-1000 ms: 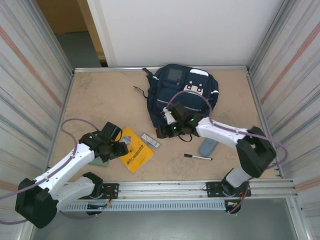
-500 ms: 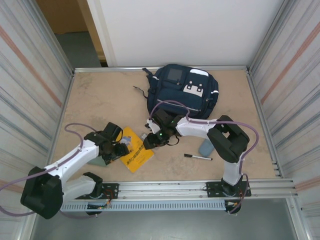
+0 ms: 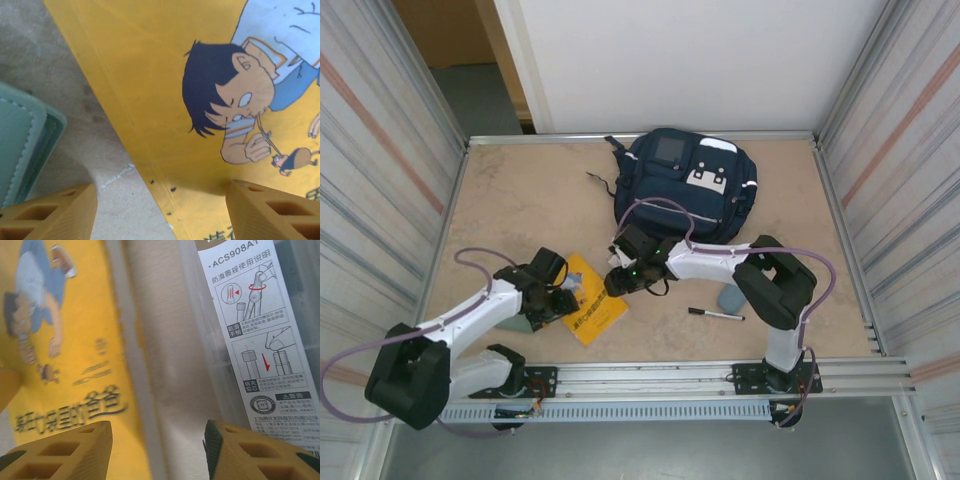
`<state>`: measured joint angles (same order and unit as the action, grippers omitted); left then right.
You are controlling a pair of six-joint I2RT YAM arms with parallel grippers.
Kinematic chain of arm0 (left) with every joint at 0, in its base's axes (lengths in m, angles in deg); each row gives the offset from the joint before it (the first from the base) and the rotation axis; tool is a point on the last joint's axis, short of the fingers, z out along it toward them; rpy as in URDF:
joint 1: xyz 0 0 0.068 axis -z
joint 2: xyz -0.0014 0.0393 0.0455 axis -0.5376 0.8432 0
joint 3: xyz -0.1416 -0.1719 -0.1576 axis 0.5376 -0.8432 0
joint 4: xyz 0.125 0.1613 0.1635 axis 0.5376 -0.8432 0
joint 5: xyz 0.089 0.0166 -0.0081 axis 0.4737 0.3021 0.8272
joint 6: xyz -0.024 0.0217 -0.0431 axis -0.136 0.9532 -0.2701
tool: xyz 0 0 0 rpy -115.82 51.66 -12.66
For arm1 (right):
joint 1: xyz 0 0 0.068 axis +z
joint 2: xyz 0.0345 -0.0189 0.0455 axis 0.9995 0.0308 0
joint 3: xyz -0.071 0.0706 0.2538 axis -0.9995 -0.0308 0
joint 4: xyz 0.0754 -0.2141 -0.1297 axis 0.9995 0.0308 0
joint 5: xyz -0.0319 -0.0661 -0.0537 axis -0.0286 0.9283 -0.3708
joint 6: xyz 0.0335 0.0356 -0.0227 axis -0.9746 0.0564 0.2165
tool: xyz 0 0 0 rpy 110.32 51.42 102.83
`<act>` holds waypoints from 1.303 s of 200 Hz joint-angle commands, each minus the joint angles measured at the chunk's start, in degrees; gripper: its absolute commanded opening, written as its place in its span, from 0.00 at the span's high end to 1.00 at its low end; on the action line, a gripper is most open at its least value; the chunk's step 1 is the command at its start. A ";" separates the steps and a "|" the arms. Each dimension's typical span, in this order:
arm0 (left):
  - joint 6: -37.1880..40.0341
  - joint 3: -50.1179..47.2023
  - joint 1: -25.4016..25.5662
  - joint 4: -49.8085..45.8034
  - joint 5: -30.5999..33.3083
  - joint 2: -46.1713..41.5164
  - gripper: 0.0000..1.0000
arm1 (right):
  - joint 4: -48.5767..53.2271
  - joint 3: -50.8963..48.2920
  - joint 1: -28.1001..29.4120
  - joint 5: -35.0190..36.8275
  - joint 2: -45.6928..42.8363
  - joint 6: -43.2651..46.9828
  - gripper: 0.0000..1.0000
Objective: Pack the student bag
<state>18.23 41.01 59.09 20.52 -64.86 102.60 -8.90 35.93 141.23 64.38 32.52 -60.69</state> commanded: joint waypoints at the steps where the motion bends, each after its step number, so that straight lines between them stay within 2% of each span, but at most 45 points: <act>1: 2.94 1.88 -0.68 1.65 2.63 0.57 0.31 | 2.89 -2.06 -1.54 4.35 -0.87 -1.05 0.48; 25: 4.20 2.38 -1.17 4.85 0.74 1.74 0.31 | -0.19 -2.20 -1.80 -2.46 -1.05 1.79 0.47; 38: 4.46 2.42 -1.96 4.92 0.98 2.59 0.30 | -0.06 0.07 -2.23 -8.60 0.47 2.55 0.46; 52: 4.95 1.89 -3.64 6.68 -1.72 3.57 0.30 | 0.46 1.72 -2.24 -11.67 1.52 1.64 0.46; 70: 4.95 1.48 -5.97 7.60 -5.36 4.20 0.31 | 0.11 2.59 -1.29 -12.14 2.14 1.69 0.47; 108: 1.19 0.07 -6.52 5.54 -2.22 2.43 0.30 | 6.78 9.18 0.29 -9.78 7.33 5.84 0.47; 124: 0.44 -0.08 -6.68 5.89 -2.20 2.61 0.30 | 6.88 10.35 -0.19 -9.60 9.76 6.54 0.50; 146: -0.68 -1.17 -7.27 11.06 -4.41 4.19 0.30 | 10.10 12.78 -0.35 -9.93 12.02 8.08 0.57; 160: -1.57 -0.76 -7.49 13.82 -6.47 5.98 0.32 | 10.31 11.79 -0.34 -10.76 11.47 7.75 0.60; 182: -3.19 0.21 -6.40 16.66 -4.31 5.68 0.32 | 8.71 9.00 -1.33 -15.72 10.58 4.55 0.66; 201: -3.28 0.66 -6.09 20.41 -5.89 6.05 0.32 | 8.86 6.73 -1.75 -17.27 8.86 3.24 0.67; 223: -1.76 3.42 -5.85 19.42 -8.13 7.74 0.33 | 7.60 4.06 -1.97 -17.71 7.05 2.95 0.68; 260: -1.06 3.17 -5.61 17.68 -9.01 0.20 0.33 | 4.07 2.79 -2.46 -19.84 6.88 0.78 0.75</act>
<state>16.22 43.20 52.51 29.11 -69.27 107.60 -5.08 41.18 138.80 47.09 40.26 -57.43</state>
